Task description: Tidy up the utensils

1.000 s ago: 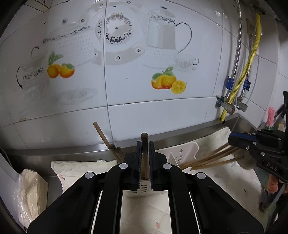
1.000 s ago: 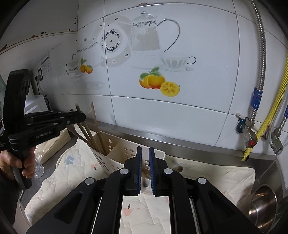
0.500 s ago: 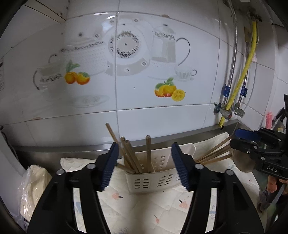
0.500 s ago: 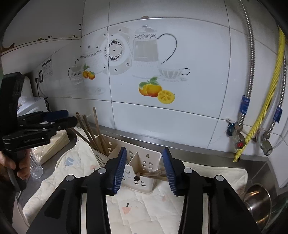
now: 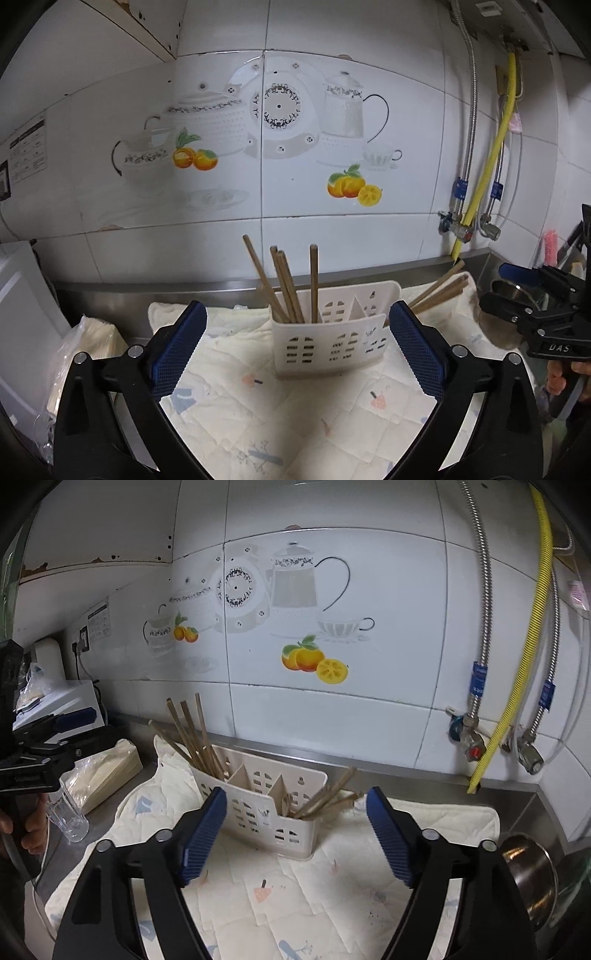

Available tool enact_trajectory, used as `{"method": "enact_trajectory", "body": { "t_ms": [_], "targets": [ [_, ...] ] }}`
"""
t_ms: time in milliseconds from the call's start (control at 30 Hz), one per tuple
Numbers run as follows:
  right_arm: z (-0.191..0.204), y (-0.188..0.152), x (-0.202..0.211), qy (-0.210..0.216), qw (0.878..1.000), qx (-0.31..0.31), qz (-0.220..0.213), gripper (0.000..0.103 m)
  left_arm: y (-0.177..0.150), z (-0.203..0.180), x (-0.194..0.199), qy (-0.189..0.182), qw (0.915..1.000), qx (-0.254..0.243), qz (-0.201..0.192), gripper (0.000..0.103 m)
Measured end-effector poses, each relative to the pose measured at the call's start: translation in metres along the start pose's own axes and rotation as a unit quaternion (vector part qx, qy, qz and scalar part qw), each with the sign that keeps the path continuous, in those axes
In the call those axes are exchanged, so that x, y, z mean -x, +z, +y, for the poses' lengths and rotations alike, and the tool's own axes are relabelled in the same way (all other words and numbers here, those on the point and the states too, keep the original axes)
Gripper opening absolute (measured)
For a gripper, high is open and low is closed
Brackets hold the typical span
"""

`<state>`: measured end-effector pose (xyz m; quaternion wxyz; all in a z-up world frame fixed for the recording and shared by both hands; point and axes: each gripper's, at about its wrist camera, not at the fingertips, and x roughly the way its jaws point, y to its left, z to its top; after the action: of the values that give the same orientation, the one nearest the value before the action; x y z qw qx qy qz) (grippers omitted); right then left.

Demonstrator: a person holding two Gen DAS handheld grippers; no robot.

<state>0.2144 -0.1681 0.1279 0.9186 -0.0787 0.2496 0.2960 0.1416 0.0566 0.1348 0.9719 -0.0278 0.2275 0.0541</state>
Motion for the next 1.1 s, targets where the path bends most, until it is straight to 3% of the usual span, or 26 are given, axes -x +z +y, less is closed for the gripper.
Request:
{"method": "enact_trajectory", "body": {
  "t_ms": [400, 1000, 1100],
  "targets": [
    [0.006, -0.032, 0.013, -0.01, 1.0, -0.016, 0.002, 0.089, -0.037, 0.003, 0.023, 0.026, 0.9996, 0.007, 0.002, 0.098],
    [0.023, -0.071, 0.036, -0.031, 0.999, -0.043, -0.011, 0.092, -0.081, 0.004, 0.044, 0.057, 0.998, 0.021, 0.017, 0.098],
    [0.026, -0.077, 0.039, -0.04, 0.998, -0.044, -0.012, 0.092, -0.087, 0.007, 0.047, 0.048, 0.9982, 0.031, 0.021, 0.098]
  ]
}}
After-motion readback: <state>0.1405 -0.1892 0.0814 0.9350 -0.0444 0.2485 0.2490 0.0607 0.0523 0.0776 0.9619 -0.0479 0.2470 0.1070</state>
